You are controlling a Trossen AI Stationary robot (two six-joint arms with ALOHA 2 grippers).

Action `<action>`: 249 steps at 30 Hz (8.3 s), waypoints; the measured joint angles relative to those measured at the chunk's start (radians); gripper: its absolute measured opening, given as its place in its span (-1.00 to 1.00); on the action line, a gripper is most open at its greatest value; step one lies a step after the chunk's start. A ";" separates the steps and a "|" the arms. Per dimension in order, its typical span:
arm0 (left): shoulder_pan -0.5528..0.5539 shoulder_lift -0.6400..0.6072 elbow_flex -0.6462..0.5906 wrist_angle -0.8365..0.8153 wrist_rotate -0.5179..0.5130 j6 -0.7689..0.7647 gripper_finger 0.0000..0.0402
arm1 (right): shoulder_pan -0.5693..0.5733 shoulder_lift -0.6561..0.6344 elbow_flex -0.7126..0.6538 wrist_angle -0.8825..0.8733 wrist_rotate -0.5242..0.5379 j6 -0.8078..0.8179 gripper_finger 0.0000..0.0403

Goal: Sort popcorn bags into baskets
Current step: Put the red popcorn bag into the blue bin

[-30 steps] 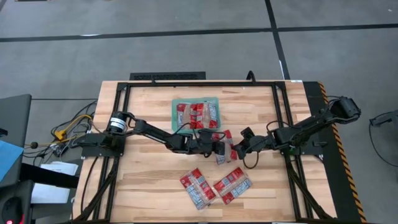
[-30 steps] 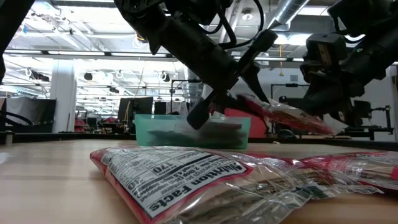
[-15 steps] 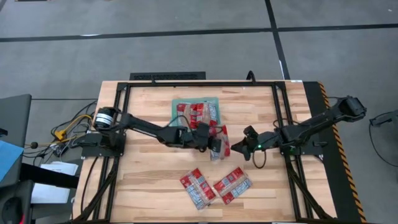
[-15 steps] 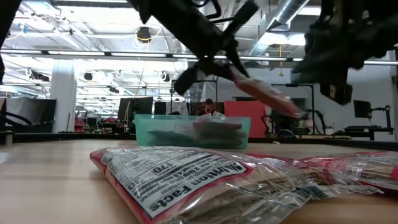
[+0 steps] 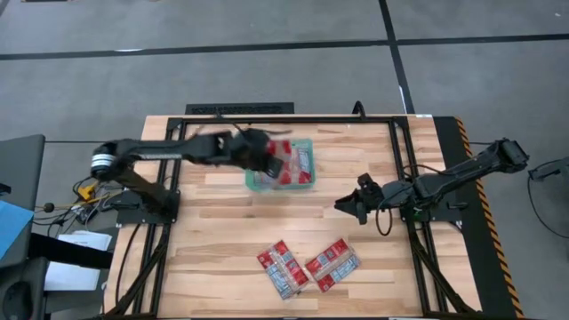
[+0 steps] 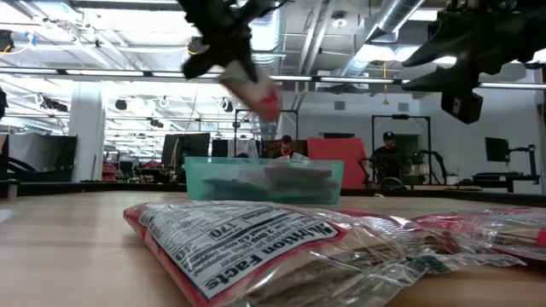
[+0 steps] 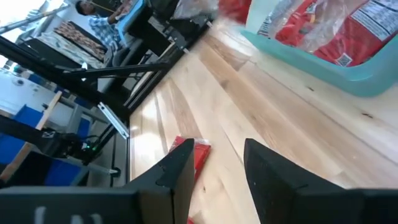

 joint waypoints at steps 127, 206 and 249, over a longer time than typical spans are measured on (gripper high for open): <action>-0.518 0.487 -0.137 0.244 0.090 -0.024 -0.48 | 0.142 0.164 -0.001 -0.187 -0.002 -0.225 -0.13; -0.361 0.500 0.524 -0.070 -0.265 0.570 -1.00 | -0.210 0.277 -0.001 0.274 -0.266 -0.719 -0.54; -0.234 0.328 0.524 -0.369 0.097 -0.031 0.36 | -0.028 0.114 0.320 -0.237 0.510 -1.801 -0.84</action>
